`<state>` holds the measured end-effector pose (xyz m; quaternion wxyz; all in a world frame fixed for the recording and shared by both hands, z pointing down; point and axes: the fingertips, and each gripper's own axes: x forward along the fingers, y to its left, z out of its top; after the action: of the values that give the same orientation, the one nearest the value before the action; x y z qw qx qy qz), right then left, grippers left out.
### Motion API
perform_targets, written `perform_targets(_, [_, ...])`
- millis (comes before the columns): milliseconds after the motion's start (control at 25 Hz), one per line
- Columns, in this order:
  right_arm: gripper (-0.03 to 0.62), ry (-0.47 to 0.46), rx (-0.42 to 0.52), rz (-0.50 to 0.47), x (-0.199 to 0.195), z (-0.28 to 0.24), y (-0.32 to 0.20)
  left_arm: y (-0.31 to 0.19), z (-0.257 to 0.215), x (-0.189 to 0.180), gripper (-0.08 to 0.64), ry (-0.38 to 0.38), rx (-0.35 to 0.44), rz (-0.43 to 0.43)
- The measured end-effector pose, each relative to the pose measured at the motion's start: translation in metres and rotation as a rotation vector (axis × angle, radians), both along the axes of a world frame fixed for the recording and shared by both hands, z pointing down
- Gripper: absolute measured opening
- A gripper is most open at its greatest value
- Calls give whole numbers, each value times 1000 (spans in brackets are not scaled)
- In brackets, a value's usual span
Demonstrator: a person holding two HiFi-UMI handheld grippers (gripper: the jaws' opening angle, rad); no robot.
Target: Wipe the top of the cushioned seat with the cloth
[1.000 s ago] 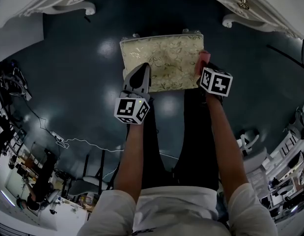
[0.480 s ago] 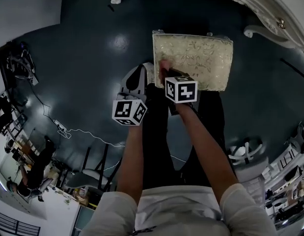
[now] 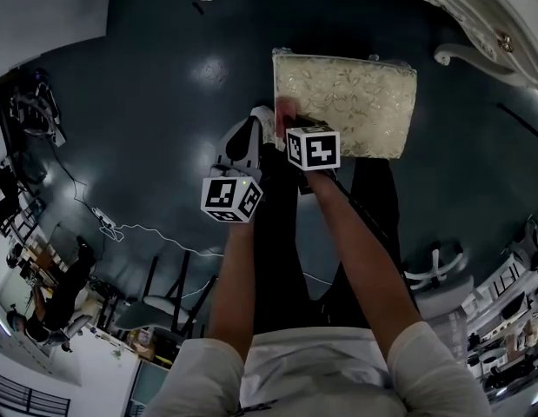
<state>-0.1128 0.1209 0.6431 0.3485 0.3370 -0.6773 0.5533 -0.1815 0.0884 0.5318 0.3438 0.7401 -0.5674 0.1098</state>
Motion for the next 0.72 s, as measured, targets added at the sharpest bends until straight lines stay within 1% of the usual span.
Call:
perform_targets(200, [25, 18, 8, 1, 31, -3, -2, -6, -1, 29, 14, 15, 7, 34])
perform_targets(400, [25, 48, 18, 22, 73, -3, -6, -12, 0, 58, 14, 30, 7, 59])
perform_targets(560, [25, 71, 24, 36, 108, -3, -6, -13, 1, 82, 14, 38, 5, 105])
perform_targets(720, [25, 84, 38, 36, 138, -3, -7, -15, 3, 114, 14, 42, 5, 176])
